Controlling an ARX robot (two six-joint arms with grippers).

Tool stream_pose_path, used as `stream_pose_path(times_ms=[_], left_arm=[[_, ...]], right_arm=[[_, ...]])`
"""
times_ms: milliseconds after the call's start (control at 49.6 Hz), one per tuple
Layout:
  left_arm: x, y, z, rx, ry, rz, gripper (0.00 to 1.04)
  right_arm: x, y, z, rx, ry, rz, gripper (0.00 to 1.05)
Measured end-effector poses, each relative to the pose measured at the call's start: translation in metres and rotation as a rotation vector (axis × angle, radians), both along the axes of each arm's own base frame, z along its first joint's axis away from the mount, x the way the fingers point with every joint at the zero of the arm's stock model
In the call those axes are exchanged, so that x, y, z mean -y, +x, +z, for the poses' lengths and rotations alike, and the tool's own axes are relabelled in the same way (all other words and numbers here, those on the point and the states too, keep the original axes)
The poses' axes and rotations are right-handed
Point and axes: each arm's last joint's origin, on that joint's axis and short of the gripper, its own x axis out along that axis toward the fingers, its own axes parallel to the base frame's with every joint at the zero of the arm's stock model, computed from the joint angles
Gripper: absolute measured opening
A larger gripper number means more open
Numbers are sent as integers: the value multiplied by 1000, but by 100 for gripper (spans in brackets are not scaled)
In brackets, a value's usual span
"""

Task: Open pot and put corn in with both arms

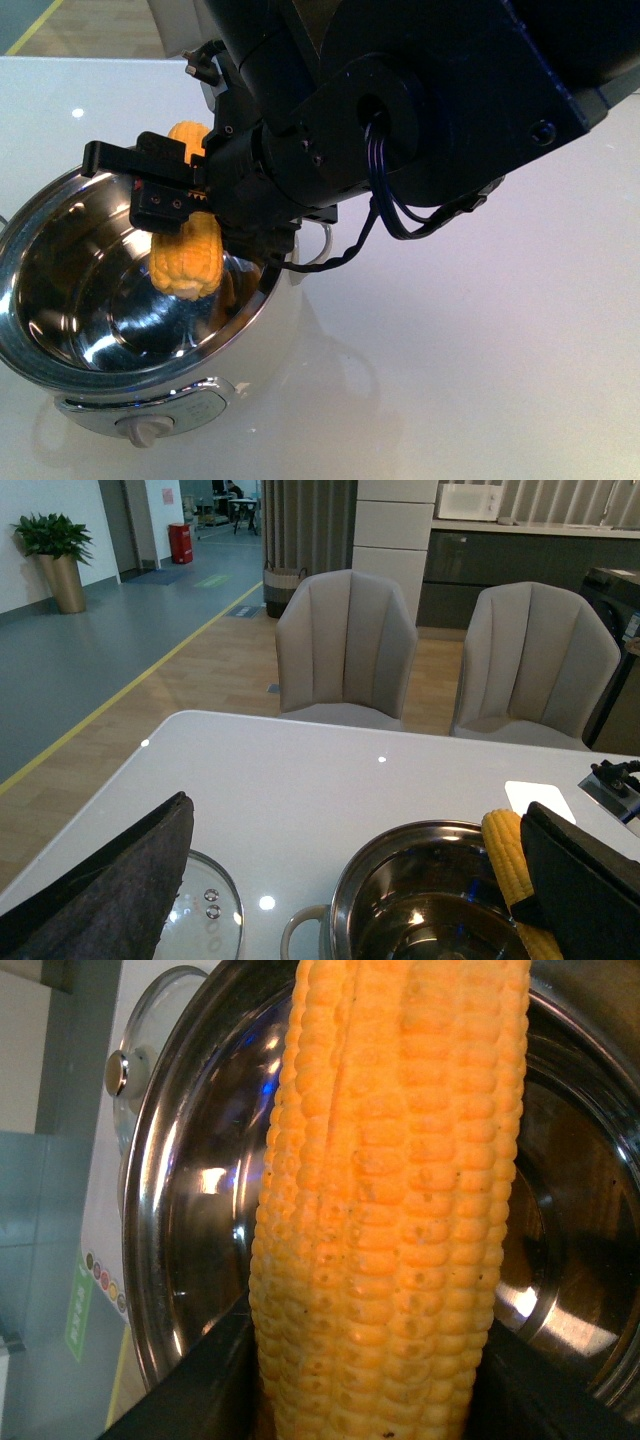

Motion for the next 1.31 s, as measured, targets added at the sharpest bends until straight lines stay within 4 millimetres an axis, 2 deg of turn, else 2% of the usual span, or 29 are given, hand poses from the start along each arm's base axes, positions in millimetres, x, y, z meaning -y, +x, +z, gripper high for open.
stream_pose_path(times_ms=[262,403,605,705,786,867,927,1068,1189,1310], left_arm=[[0,0,0,0,0,0,98],[0,0,0,0,0,0,98],[0,0,0,0,0,0,98],[0,0,0,0,0,0,98],[0,0,0,0,0,0,98],[0,0,0,0,0,0,98],[0,0,0,0,0,0,98],[0,0,0,0,0,0,98],[0,0,0,0,0,0,98],[0,0,0,0,0,0,98]], right_arm=[[6,1,1,-3,17,-1,97],[22,5,6,4,51,-27,96],[71,17,37,56,164,-143,96],[101,20,55,102,202,-208,96],[137,17,69,152,202,-286,96],[168,8,75,226,125,-371,96],[183,0,77,278,68,-403,96],[226,-42,81,450,-96,-443,96],[242,-75,80,488,-136,-486,96],[249,-93,82,498,-149,-551,96]])
